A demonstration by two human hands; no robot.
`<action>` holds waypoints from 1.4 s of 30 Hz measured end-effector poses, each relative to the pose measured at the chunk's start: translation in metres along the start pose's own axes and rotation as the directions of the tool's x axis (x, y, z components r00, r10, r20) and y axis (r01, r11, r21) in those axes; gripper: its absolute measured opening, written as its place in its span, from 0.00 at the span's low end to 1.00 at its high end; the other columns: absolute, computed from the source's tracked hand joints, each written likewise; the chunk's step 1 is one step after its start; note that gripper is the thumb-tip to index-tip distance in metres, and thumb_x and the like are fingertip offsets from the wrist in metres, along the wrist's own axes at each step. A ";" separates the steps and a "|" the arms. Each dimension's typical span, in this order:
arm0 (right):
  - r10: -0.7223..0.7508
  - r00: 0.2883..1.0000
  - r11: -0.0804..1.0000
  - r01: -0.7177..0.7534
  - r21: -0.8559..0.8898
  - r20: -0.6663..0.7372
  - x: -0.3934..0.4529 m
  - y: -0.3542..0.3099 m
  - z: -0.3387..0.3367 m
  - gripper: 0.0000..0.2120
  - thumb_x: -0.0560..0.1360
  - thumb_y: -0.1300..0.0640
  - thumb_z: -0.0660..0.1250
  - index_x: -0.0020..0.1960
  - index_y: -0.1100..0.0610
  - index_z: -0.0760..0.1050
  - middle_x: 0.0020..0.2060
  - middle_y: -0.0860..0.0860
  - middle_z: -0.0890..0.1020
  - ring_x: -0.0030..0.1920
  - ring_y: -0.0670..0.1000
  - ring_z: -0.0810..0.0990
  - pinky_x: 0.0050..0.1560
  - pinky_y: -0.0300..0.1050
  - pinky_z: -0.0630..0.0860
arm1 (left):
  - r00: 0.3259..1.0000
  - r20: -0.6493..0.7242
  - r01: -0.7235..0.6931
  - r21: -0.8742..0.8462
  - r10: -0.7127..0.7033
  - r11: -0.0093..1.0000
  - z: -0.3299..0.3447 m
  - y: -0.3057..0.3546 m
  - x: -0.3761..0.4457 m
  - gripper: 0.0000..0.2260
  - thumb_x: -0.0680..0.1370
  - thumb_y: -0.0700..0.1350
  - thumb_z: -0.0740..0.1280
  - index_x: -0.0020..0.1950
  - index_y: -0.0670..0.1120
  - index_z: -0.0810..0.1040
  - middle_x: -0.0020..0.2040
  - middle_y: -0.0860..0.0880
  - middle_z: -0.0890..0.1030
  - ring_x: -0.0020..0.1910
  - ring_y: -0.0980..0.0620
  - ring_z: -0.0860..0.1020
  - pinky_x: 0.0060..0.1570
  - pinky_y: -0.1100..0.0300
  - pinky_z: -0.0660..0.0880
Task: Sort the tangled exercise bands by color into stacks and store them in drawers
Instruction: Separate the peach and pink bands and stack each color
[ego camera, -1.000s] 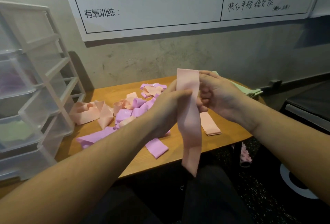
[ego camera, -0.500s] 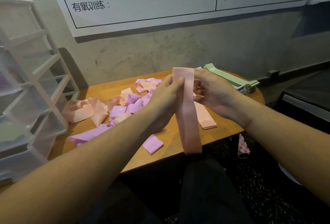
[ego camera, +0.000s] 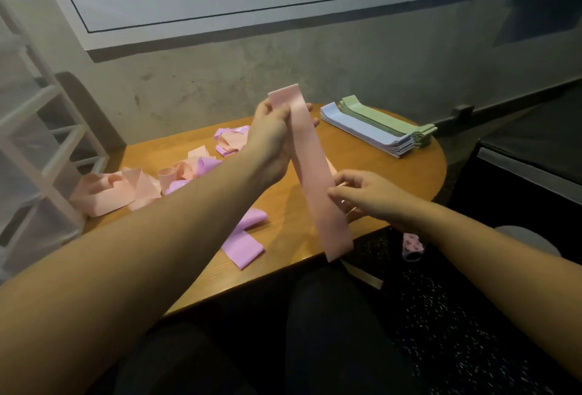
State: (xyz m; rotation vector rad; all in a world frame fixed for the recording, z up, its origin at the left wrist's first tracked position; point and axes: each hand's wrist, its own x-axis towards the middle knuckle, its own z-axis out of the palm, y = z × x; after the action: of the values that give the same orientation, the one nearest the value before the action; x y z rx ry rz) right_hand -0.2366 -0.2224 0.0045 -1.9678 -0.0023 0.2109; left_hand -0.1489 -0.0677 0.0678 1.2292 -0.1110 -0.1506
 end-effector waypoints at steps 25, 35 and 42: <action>0.065 0.987 0.987 -0.085 -0.138 -0.144 0.066 0.035 -0.046 0.25 0.76 0.56 0.72 0.70 0.48 0.70 0.47 0.48 0.83 0.46 0.48 0.84 0.47 0.51 0.84 | 0.934 -0.326 0.245 0.293 -0.145 0.924 0.012 -0.077 0.163 0.13 0.83 0.39 0.61 0.67 0.48 0.71 0.60 0.43 0.77 0.57 0.44 0.79 0.58 0.44 0.80; -0.083 0.995 0.853 0.042 -0.520 -0.055 0.077 0.059 -0.049 0.12 0.75 0.43 0.70 0.58 0.39 0.77 0.47 0.42 0.77 0.48 0.42 0.76 0.46 0.37 0.74 | 0.964 -0.227 0.255 0.623 -0.140 0.740 -0.007 -0.099 0.188 0.09 0.80 0.49 0.70 0.60 0.54 0.77 0.54 0.48 0.80 0.51 0.48 0.81 0.43 0.54 0.83; -0.123 0.978 0.784 0.200 -0.587 0.170 0.062 0.065 -0.068 0.16 0.69 0.31 0.70 0.53 0.36 0.79 0.50 0.35 0.73 0.51 0.36 0.74 0.49 0.38 0.75 | 0.984 -0.163 0.171 0.748 -0.072 0.642 -0.014 -0.107 0.198 0.07 0.82 0.44 0.67 0.58 0.52 0.80 0.55 0.49 0.79 0.51 0.53 0.80 0.39 0.64 0.77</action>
State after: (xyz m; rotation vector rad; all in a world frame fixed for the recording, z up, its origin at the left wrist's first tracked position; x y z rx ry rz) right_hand -0.1715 -0.3043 -0.0382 -2.5758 -0.3627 0.2369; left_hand 0.0422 -0.1244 -0.0371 2.1055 0.0244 -0.1524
